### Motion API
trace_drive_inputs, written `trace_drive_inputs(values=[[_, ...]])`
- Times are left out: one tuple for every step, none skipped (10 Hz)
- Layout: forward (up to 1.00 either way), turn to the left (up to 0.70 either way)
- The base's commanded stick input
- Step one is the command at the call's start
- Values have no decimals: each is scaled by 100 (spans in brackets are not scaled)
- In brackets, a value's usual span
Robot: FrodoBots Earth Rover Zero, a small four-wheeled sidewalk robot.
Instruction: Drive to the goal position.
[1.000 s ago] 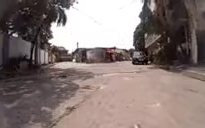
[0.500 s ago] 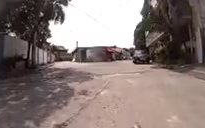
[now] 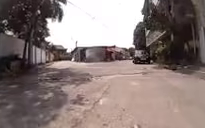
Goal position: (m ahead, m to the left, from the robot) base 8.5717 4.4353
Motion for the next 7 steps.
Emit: trace_drive_inputs(values=[[70,0],[70,0],[70,0],[70,0],[70,0],[70,0],[70,0]])
